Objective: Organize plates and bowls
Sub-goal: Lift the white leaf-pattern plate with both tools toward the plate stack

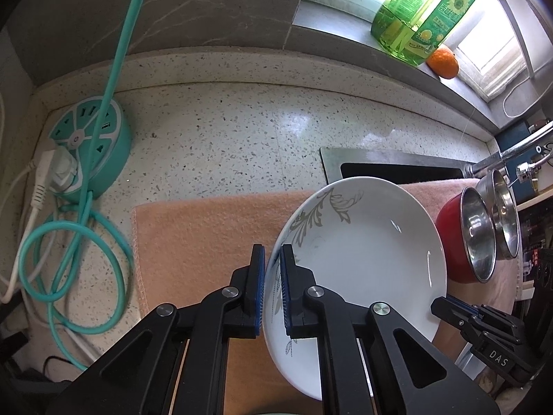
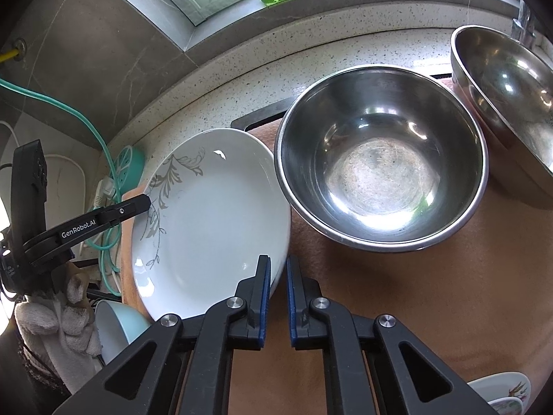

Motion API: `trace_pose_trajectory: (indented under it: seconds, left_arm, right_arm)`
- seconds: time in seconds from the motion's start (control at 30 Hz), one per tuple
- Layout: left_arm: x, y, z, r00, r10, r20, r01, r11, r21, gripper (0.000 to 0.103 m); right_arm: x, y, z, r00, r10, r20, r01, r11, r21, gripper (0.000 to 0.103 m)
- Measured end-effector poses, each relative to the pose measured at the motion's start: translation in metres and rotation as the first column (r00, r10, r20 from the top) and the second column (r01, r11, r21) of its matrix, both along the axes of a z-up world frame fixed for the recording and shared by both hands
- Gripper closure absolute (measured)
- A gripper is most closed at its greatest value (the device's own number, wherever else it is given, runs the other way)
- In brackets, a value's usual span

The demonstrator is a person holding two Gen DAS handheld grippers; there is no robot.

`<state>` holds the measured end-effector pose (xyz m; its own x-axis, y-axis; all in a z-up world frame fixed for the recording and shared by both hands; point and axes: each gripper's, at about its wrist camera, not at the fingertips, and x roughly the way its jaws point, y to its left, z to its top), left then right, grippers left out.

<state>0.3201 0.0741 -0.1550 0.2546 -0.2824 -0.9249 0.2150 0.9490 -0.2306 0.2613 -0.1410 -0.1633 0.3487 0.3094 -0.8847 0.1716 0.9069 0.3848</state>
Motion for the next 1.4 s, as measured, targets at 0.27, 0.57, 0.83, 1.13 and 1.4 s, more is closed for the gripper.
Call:
trace_pose_trajectory:
  seconds: [0.27,0.57,0.83,1.13,1.4]
  left_arm:
    - [-0.004,0.004,0.003,1.0,0.019,-0.003,-0.019,1.0,-0.016,0.096]
    - [-0.009,0.005,0.019,0.999,0.027,0.026,-0.026,0.999,-0.036,0.096]
    - [-0.018,0.003,0.032,0.999,0.025,0.047,-0.023,0.999,-0.047,0.096]
    - [-0.03,0.001,0.05,0.997,0.022,0.077,-0.017,0.998,-0.053,0.096]
    - [-0.05,-0.001,0.059,0.996,0.038,0.08,-0.032,0.997,-0.067,0.096]
  right_arm:
    - [-0.001,-0.001,0.003,1.0,-0.002,0.004,0.002,1.0,0.007,0.095]
    - [-0.005,-0.005,0.011,1.0,0.0,0.02,0.0,1.0,0.013,0.095]
    - [-0.014,-0.011,0.026,0.999,-0.008,0.046,0.006,1.0,0.025,0.095]
    - [-0.029,-0.015,0.043,0.997,-0.009,0.074,0.006,0.999,0.037,0.095]
    - [-0.041,-0.024,0.054,0.995,-0.006,0.096,0.003,0.999,0.035,0.095]
